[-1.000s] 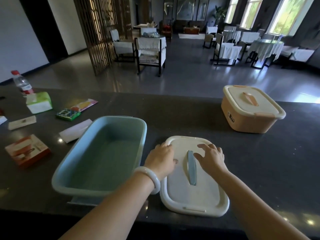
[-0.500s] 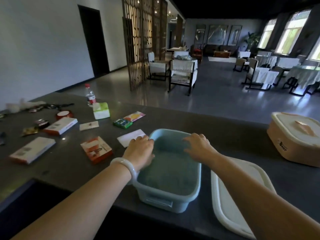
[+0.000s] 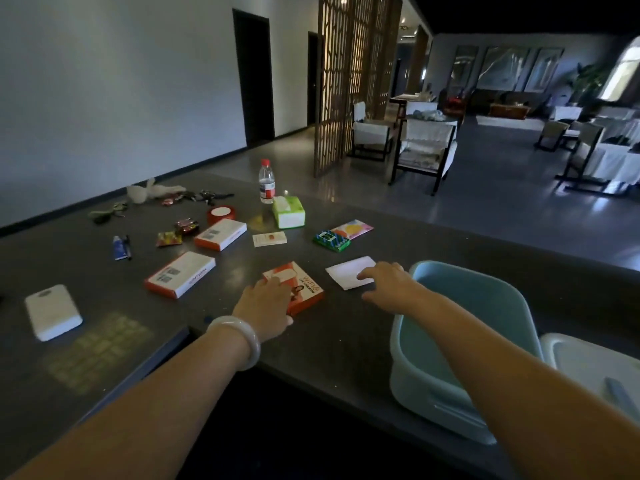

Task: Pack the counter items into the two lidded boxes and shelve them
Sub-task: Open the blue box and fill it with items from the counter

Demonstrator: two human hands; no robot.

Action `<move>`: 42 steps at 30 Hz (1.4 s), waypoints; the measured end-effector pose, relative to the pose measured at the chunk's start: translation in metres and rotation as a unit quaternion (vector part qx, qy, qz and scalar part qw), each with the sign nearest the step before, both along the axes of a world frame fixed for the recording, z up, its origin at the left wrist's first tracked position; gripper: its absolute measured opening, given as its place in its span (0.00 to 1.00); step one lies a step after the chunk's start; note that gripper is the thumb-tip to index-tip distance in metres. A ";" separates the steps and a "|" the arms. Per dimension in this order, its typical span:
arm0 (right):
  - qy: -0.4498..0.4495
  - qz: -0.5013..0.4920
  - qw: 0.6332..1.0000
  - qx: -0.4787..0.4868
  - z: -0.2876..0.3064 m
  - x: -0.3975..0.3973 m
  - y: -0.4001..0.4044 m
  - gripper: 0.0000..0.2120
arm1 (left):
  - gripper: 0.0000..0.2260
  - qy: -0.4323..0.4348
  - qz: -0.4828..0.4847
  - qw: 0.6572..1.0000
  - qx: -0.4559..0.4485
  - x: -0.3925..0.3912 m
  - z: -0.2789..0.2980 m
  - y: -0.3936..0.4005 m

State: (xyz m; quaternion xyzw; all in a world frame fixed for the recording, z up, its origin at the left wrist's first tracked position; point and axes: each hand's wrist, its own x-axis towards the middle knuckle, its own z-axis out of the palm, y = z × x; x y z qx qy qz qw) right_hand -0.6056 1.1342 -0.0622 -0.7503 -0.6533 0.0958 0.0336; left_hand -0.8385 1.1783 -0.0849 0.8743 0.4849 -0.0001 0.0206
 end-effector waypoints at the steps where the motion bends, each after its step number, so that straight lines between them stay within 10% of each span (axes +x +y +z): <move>1: 0.004 -0.002 1.000 -0.009 -0.003 -0.003 0.005 0.23 | 0.27 0.001 0.001 1.000 -0.006 -0.003 -0.003 0.005; 27: 0.002 -0.019 0.990 -0.141 -0.094 0.055 0.172 0.33 | 0.36 0.031 -0.036 0.992 -0.115 0.046 -0.089 0.160; 42: -0.028 -0.194 0.969 -0.151 -0.138 0.046 0.174 0.32 | 0.33 0.020 -0.001 0.997 -0.079 0.087 -0.115 0.199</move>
